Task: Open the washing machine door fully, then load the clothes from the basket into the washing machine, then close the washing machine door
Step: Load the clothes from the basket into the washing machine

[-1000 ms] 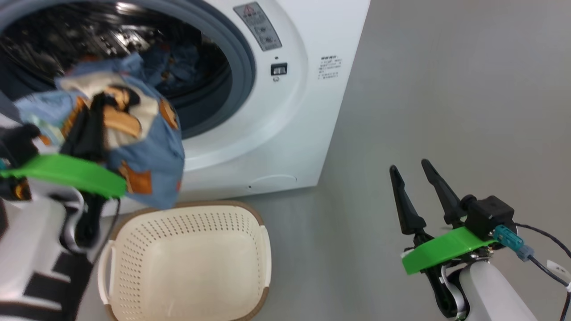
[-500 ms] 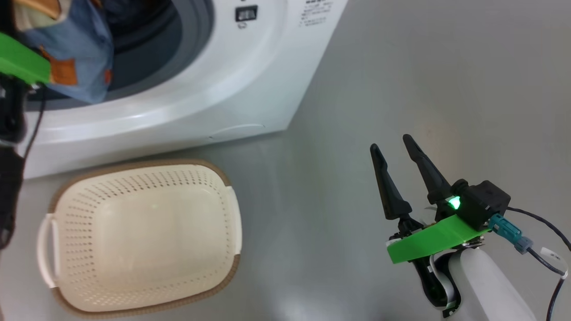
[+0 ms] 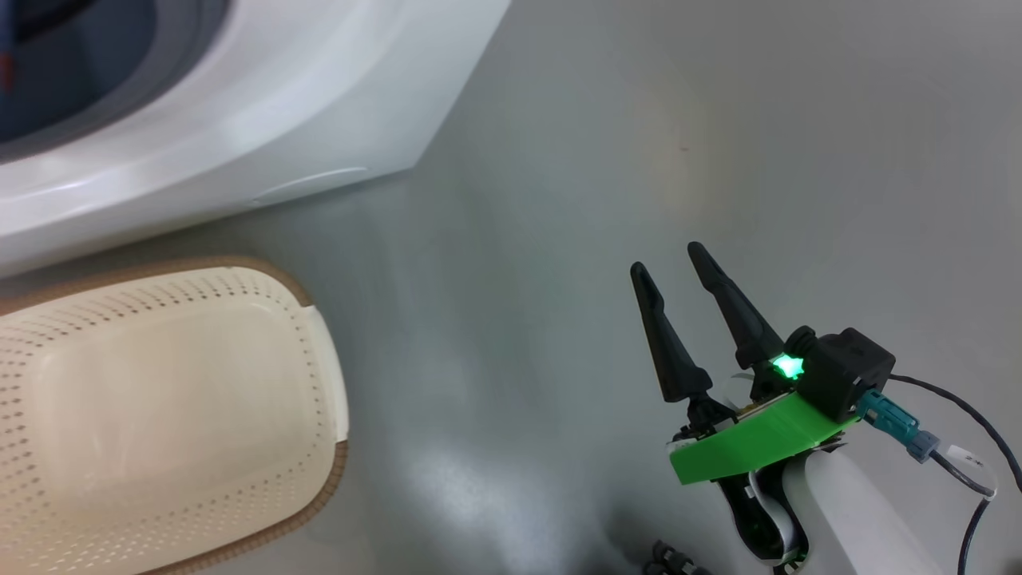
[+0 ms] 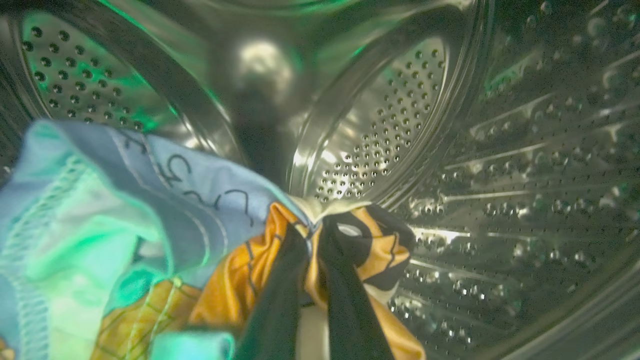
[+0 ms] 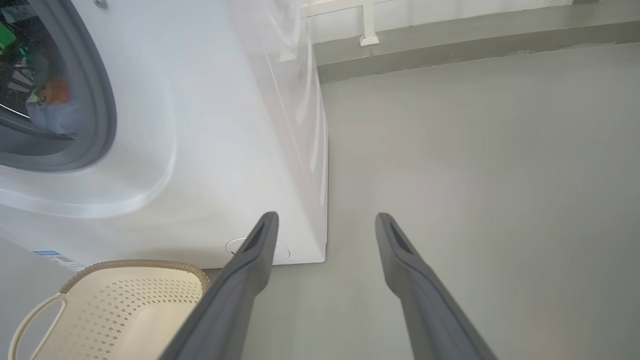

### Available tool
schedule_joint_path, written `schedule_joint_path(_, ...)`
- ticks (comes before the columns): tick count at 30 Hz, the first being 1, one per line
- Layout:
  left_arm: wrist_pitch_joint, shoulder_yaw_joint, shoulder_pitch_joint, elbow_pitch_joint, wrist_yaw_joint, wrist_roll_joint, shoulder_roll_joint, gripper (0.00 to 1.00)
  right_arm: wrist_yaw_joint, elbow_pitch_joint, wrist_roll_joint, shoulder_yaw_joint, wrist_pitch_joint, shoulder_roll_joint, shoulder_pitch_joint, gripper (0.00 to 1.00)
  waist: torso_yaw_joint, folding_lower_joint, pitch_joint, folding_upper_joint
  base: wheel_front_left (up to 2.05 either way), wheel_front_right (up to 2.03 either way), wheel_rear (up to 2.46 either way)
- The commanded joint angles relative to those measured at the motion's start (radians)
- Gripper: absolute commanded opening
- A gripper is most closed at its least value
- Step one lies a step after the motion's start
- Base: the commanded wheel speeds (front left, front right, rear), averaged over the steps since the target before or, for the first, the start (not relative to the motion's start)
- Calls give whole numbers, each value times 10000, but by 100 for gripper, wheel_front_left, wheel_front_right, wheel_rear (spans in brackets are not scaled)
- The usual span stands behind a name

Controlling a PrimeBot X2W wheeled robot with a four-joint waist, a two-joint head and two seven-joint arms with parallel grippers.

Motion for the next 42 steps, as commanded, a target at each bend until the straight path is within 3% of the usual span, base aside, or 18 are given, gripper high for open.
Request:
schedule_joint_path(1, -86, 264, -369, -360, 6, 116, 477, 0, 44, -257, 79, 249, -78, -47, 196, 100, -348, 0, 366, 0, 0, 0, 0)
schedule_joint_path(6, -130, 1404, -271, -1214, 6, 409, 544, 0, 44, -301, 159, 309, -78, -47, 130, 100, -357, 0, 465, 0, 0, 0, 0)
schedule_joint_path(7, -131, 1487, -93, -1098, 5, 423, 454, 33, 44, -283, 169, 324, -78, -47, 117, 100, -336, 0, 441, 0, 0, 0, 0)
schedule_joint_path(8, -132, 1435, 58, -874, 5, 419, 353, 100, 44, -248, 168, 337, -78, -47, 108, 100, -308, 0, 406, 0, 0, 0, 0)
schedule_joint_path(16, 542, 792, 179, 573, 5, 534, -13, 100, 44, -15, 156, 385, -78, -47, -96, 100, -53, 0, 30, 0, 0, 0, 0)
schedule_joint_path(23, 494, 361, 689, 1026, 5, 312, -284, 100, 44, 164, 117, 232, -78, -47, -227, 100, 157, 0, -640, 0, 0, 0, 0)
schedule_joint_path(35, -94, -99, 2290, 722, 4, 68, -636, 100, 44, 563, -78, -164, -78, -47, -347, 100, 812, 0, -2118, 0, 0, 0, 0)
schedule_joint_path(42, -131, 476, 3630, -183, 4, -22, -770, 100, 44, 814, -280, -381, -78, -47, -360, 100, 1223, 0, -2858, 0, 0, 0, 0)
